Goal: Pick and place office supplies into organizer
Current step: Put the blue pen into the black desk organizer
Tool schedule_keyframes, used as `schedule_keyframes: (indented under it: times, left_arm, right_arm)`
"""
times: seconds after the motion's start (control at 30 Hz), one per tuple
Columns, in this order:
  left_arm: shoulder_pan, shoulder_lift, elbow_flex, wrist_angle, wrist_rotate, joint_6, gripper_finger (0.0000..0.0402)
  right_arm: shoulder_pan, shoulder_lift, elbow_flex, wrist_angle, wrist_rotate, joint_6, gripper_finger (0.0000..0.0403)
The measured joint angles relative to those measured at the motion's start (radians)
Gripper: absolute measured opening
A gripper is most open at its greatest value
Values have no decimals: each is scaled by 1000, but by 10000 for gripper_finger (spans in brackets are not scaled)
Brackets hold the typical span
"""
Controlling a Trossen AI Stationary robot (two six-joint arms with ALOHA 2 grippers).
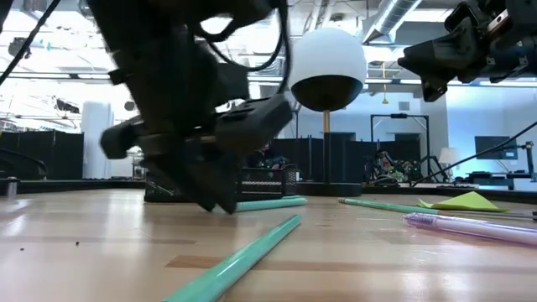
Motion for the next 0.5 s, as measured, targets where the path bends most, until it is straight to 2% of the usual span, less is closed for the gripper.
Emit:
schedule_keyframes:
  times: [0.17,0.3,0.4,0.5]
  left_arm:
    - [-57,4,-13,10,-239,-14,114]
    - [-92,2,-30,-28,-316,-89,114]
    - [-111,2,-82,43,-391,-165,114]
    - [-130,1,-162,215,-457,-210,114]
  right_arm:
    - [0,0,0,0,0,0,77]
    - [0,0,0,0,0,1,77]
    - [0,0,0,0,0,1,77]
    - [0,0,0,0,0,13,77]
